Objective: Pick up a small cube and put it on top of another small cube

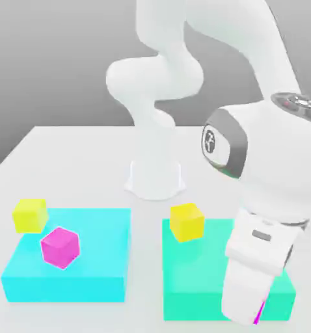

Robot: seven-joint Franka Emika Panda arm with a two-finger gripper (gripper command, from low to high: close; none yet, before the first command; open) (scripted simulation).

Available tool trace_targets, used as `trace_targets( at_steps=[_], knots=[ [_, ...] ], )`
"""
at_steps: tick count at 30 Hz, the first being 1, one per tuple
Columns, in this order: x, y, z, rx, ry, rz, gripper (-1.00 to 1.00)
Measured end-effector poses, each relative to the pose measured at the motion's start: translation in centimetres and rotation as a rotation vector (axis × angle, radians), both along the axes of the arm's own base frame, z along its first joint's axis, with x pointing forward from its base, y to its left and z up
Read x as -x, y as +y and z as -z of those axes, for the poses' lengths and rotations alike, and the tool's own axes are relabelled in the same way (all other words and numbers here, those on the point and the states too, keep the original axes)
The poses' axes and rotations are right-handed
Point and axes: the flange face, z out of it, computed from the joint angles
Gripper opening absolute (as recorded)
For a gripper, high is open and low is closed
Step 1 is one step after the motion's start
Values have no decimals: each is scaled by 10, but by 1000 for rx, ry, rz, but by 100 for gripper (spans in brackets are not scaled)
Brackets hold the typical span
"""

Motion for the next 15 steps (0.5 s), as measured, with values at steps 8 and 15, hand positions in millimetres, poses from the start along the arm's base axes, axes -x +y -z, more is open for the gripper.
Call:
trace_targets(
  at_steps=[8,15],
  knots=[
    [95,-216,-47,-48,-8,482,-100],
    [143,-255,-6,-117,-1,615,-100]
  ],
)
